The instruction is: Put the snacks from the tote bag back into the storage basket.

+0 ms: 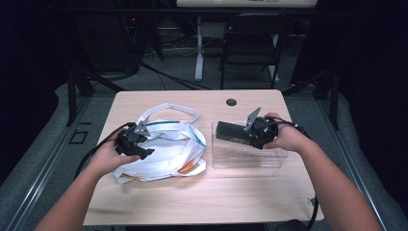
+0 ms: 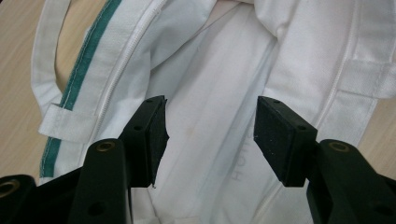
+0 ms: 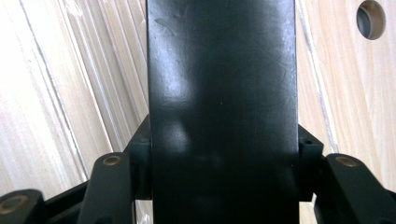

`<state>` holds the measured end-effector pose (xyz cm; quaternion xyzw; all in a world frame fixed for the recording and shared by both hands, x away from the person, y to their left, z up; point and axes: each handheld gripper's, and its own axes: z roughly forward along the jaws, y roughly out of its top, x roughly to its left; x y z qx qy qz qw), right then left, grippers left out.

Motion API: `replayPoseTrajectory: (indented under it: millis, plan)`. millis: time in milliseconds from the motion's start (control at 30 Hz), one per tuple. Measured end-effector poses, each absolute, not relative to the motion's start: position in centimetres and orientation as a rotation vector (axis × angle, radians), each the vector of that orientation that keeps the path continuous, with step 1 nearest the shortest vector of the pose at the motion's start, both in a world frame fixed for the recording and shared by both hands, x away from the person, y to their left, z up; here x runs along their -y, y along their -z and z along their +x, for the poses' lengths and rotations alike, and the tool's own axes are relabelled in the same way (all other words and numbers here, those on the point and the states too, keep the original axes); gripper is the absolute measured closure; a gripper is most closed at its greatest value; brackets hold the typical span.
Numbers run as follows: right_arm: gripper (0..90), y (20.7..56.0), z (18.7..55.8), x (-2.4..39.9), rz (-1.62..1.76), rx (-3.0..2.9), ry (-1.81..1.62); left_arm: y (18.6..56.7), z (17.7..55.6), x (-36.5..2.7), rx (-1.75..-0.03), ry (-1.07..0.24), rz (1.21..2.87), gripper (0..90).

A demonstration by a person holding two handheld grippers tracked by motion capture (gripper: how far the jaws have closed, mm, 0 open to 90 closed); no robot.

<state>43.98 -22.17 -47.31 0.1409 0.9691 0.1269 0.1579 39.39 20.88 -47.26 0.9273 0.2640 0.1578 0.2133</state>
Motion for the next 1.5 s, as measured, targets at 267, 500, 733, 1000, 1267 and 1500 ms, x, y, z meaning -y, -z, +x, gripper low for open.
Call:
replayPoseTrajectory:
  millis: [267, 500, 733, 1000, 1267, 1500]
  plan:
    - [42.9, 48.5, 44.4, 21.7, 0.392, -2.79, -0.33, 47.7, 39.0, -20.9, -0.734, -0.441, 2.562, 44.5]
    - [42.8, 49.4, 44.7, 21.5, 0.412, -2.798, -0.336, 48.3, 38.8, -20.9, -0.751, -0.467, 2.561, 44.7]
    - [42.8, 50.5, 45.1, 21.5, 0.426, -2.808, -0.34, 48.8, 38.8, -20.9, -0.757, -0.464, 2.55, 45.1]
    - [42.7, 51.4, 45.9, 21.9, 0.474, -2.807, -0.339, 49.0, 38.8, -21.0, -0.76, -0.468, 2.556, 45.2]
    - [42.6, 52.1, 46.5, 21.9, 0.472, -2.824, -0.335, 49.4, 38.7, -21.1, -0.765, -0.468, 2.562, 45.2]
    - [42.0, 52.5, 46.7, 21.7, 0.474, -2.827, -0.327, 49.6, 38.8, -20.9, -0.762, -0.467, 2.566, 45.2]
